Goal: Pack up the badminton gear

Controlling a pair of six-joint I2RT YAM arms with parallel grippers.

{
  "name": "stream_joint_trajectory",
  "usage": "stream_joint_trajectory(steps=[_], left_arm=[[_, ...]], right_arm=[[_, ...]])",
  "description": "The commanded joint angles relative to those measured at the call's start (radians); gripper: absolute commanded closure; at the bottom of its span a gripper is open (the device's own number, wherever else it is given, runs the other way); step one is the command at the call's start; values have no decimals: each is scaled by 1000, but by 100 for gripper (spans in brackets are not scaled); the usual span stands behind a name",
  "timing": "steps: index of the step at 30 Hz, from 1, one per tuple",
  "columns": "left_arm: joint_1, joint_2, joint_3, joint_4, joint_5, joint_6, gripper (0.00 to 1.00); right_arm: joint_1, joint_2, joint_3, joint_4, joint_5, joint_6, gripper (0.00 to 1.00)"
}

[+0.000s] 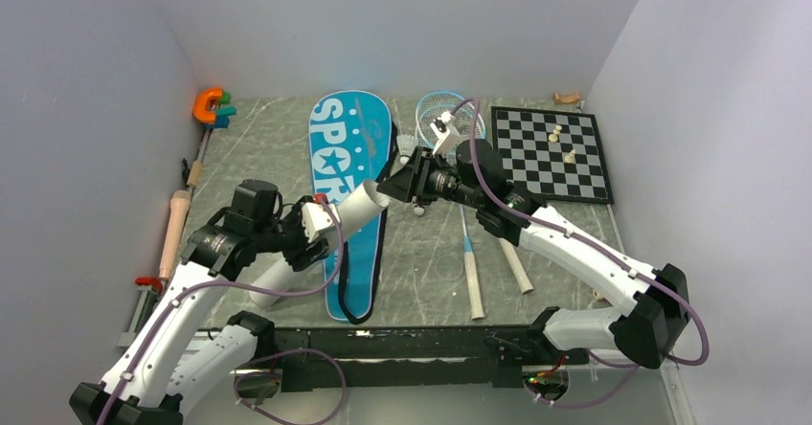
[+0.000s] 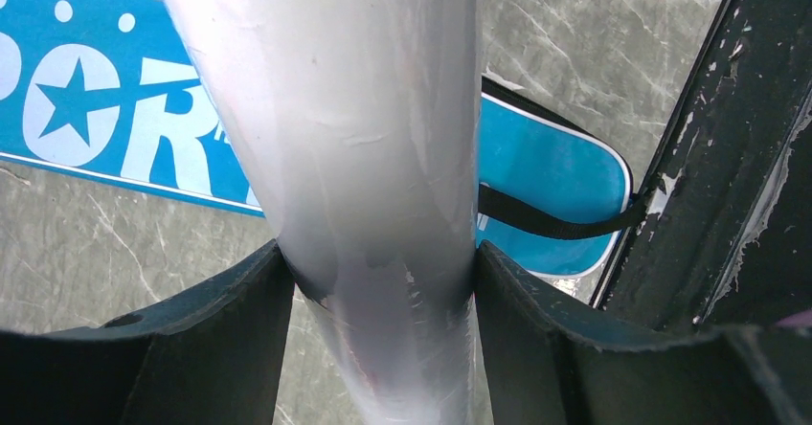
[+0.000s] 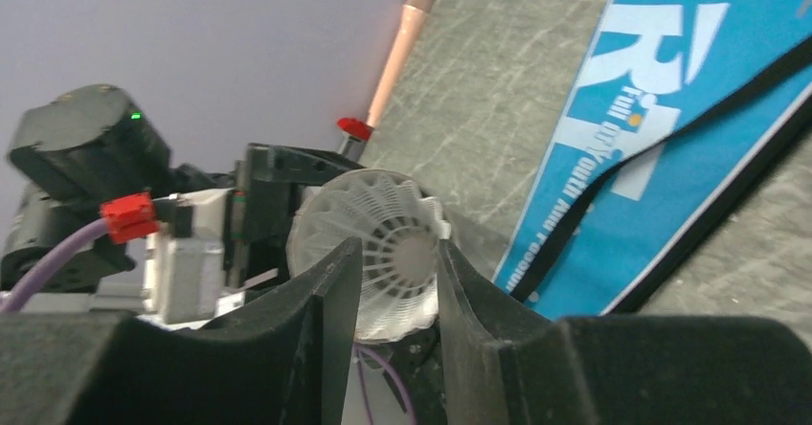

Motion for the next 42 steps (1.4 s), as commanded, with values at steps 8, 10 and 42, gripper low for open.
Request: stream_joint_trajectory(steps=[8,10,42], left_arm=[[-9,-57,58,-13,47,36,44],[-9,-65,53,-20,47,42,44],[-30,-114,-120,-40,-37,140,45]], right_arm=[[-7,-23,71,-207,133,-151,46],[-9,-42,74,-214,137,-162,42],[-236,53,241,-234,-164,-188,11]])
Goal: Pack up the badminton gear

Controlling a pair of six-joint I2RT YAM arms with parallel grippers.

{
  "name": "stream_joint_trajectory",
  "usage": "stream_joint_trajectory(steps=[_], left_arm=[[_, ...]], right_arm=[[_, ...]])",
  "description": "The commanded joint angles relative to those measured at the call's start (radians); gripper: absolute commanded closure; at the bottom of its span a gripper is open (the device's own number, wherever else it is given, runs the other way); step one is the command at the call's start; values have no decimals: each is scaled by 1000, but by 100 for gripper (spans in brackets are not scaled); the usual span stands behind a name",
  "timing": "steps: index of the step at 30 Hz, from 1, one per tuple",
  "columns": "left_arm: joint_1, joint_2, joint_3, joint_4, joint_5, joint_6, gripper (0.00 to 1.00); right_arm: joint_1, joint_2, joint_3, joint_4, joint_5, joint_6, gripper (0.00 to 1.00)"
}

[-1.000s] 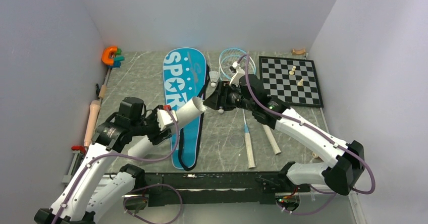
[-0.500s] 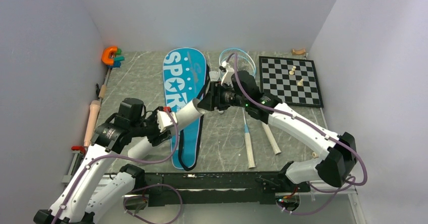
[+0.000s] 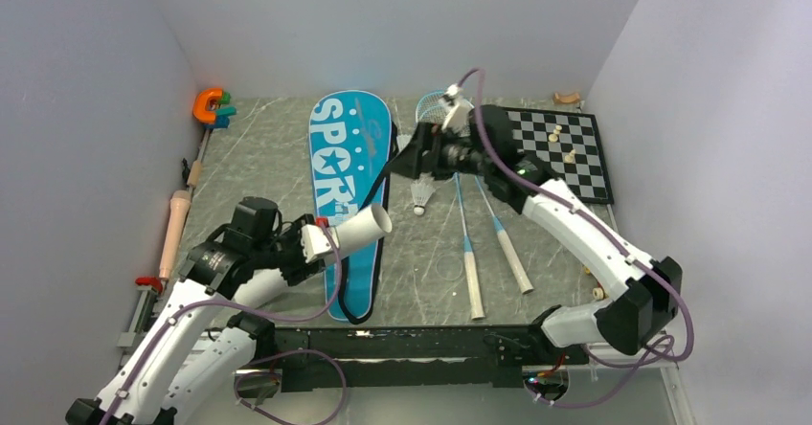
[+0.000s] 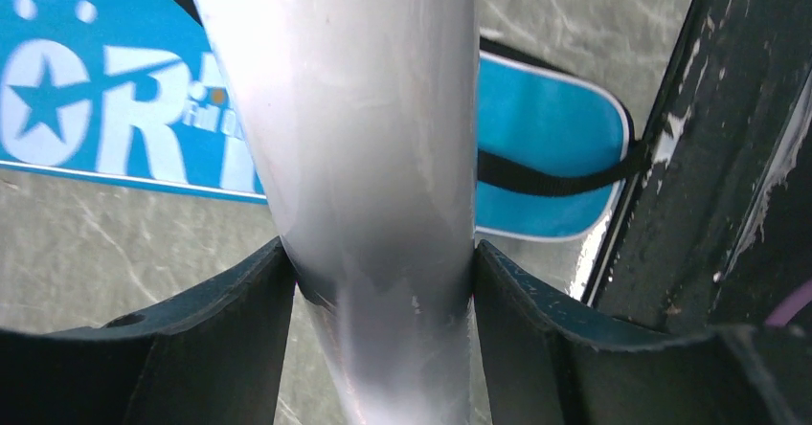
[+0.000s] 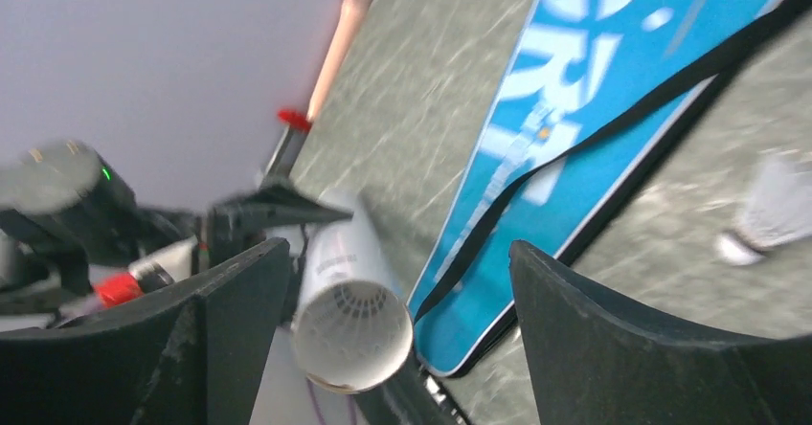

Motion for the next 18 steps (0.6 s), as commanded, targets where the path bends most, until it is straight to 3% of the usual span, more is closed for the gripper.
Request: stream_joint_trajectory(steps=[1,9,18], left_arm=[[-6,-18,-58,-8,-20,63,45],[-7,-23,-65,-9,-29,66,44],[-11,-71,-68,-36,-57,93,44]], right_arm=[[-168,-62,11,33,-45,11,8],[-317,189,9,-67,205,5,9],[-361,580,183,-93,219,71,20]])
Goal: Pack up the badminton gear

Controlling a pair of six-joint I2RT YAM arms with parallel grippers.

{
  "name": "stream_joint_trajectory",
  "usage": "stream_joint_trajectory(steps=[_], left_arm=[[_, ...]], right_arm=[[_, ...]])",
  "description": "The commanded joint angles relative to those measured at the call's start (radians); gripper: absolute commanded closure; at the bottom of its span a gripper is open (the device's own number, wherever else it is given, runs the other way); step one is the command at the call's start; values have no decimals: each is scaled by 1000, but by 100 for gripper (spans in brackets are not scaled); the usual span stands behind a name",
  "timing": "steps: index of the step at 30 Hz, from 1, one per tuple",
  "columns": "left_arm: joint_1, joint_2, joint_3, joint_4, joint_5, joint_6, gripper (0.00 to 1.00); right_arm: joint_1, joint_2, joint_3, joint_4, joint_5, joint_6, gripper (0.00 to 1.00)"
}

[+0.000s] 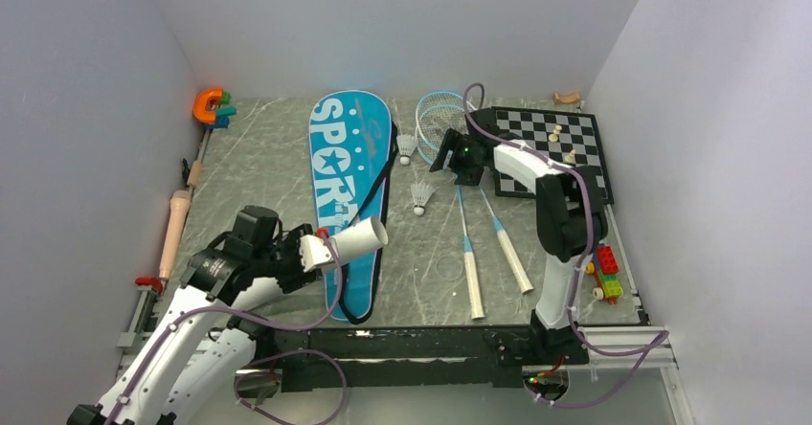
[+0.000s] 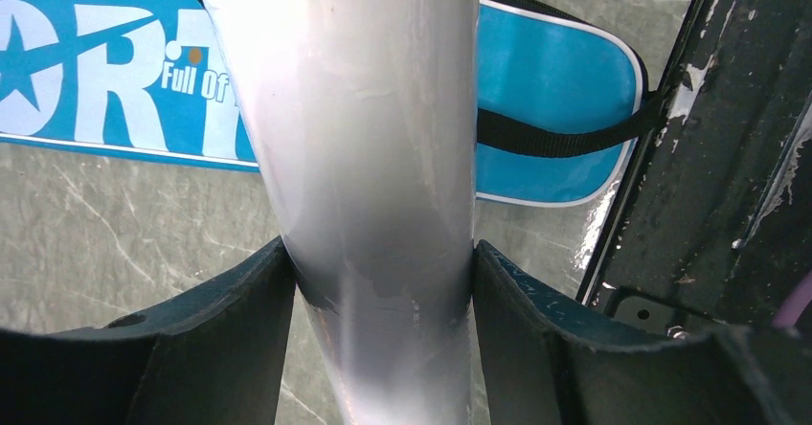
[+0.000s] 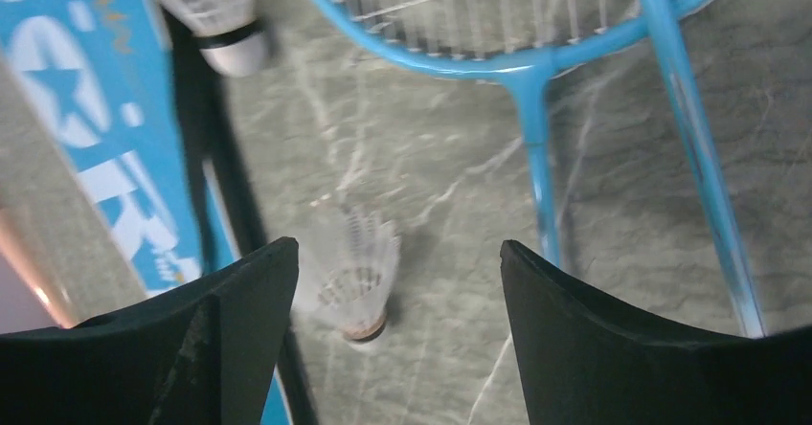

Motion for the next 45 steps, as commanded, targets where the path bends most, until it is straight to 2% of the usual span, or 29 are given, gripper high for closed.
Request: stream_joint_trajectory(steps=[1,10,17,22,25,30,36,41,45], left_arm=[[-6,-39,11,3,-4,38,44],[-6,-60,-7,-2,-11,45,44],[-6,-66,-22,1,-23,58,44],[-7,-65,-16,2,-20,55,44],[-7,-65,-12,2,-22,53,44],[-7,-67,-3,-2,-22,50,44],[-7,-63,4,-11,-22,53,44],[-6,-64,6,-14,-27,55,44],[-7,-61,5,-13,-32,66,44]], right_arm=[[-10,79,118,-29,27,44,21],[6,214,214,-47,-10,55,23],[42,192,160,-4,-52,16,24],[73,172,137,-57,2,-15,27],[76,155,106,-64,14,-16,31],[75,125,64,-60,25,-8,44],[73,105,51,-53,13,-6,48],[75,71,33,-73,13,-18,62],[75,35,-26,-62,3,-17,69]])
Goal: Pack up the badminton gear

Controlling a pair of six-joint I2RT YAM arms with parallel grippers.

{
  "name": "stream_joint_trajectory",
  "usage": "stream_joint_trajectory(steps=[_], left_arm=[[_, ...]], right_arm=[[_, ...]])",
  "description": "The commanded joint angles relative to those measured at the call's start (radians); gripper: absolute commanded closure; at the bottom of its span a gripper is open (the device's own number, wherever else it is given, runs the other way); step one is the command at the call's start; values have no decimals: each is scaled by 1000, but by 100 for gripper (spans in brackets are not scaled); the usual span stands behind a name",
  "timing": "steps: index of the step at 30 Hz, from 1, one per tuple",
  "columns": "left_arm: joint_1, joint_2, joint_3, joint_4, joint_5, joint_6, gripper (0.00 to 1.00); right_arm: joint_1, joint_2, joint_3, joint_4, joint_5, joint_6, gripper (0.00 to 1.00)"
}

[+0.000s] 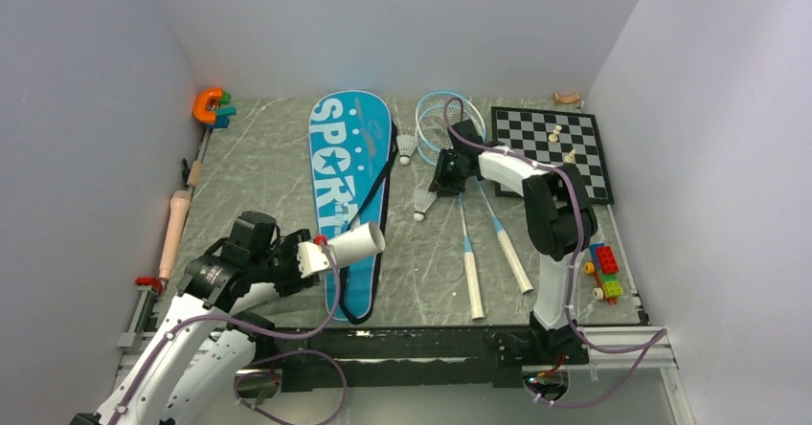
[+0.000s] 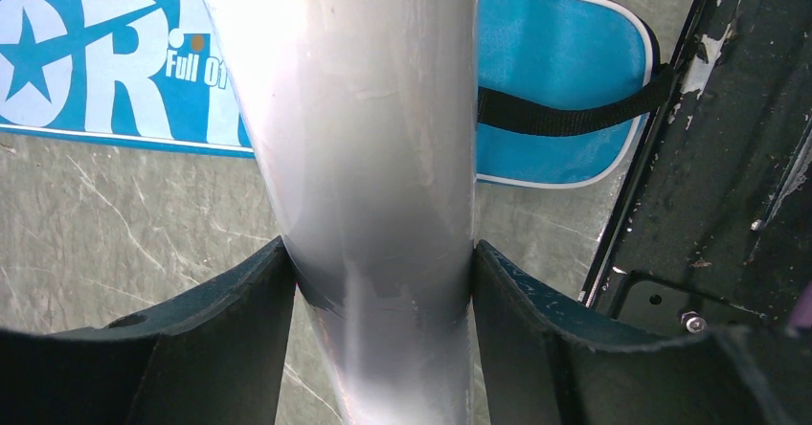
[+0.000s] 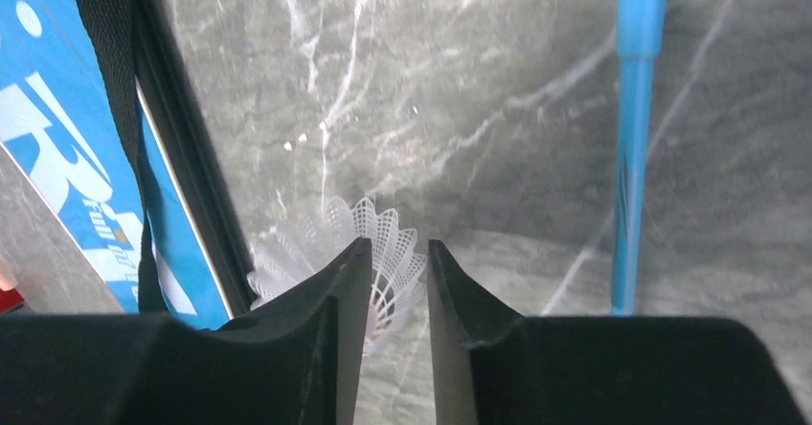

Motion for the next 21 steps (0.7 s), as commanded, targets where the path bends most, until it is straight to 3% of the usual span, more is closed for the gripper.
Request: stream_joint_trajectory(steps=[1,5,14,21], left_arm=[[-2,-4,29,17,0,26,44],[-3,4,43,14,3,24,44],[-3,4,58,7,-5,36,44],[-3,10,87,27,-1,27,45]], right_arm=[[-3,-85,-52,-8,-5,-7,71],[-3,-89,-77,-19,-18,-12,73],[-4,-113,-95,-3,-65,6,100],[-3,-248,-76,3,-113,23,100]])
